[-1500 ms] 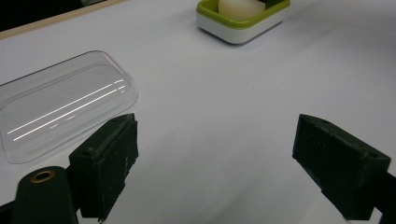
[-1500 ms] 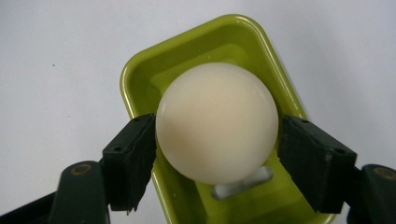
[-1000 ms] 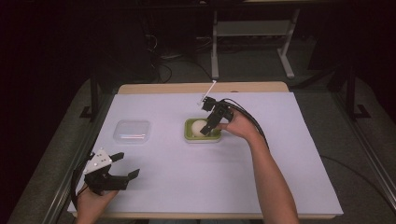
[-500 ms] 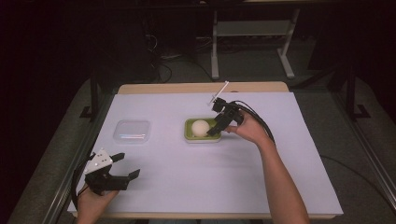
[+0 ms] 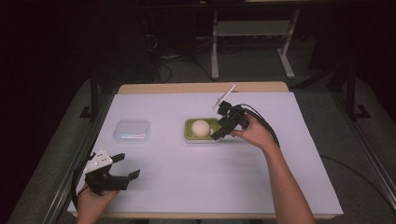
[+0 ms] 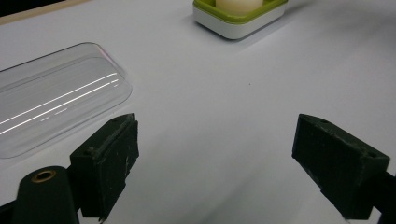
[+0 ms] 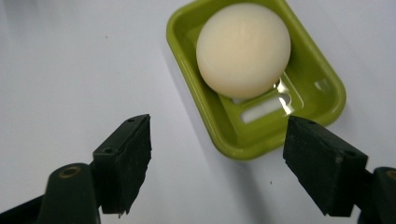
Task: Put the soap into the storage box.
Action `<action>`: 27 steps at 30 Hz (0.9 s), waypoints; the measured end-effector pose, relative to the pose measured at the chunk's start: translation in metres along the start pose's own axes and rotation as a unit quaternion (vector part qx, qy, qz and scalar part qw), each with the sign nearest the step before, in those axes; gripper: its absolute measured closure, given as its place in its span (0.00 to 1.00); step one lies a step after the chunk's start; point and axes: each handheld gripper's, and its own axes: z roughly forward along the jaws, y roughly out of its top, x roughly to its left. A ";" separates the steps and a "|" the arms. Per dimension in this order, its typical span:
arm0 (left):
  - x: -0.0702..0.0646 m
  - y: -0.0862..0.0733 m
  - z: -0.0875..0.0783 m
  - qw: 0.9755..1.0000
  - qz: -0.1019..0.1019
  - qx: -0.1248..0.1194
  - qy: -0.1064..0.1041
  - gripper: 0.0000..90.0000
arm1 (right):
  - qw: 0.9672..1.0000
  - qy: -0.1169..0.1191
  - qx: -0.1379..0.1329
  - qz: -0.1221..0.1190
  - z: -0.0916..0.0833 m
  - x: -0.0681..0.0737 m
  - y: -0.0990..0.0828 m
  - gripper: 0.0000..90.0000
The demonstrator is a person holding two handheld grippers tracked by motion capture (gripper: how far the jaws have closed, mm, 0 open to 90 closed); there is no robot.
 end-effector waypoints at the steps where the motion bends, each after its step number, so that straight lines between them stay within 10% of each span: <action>1: 0.000 0.000 0.000 1.000 0.001 0.000 0.000 0.16 | 1.000 -0.003 -0.001 0.000 0.000 0.000 -0.002 0.25; 27: -0.002 0.001 0.003 1.000 -0.001 0.006 -0.001 0.16 | 1.000 -0.004 -0.019 0.012 -0.015 0.018 -0.056 0.26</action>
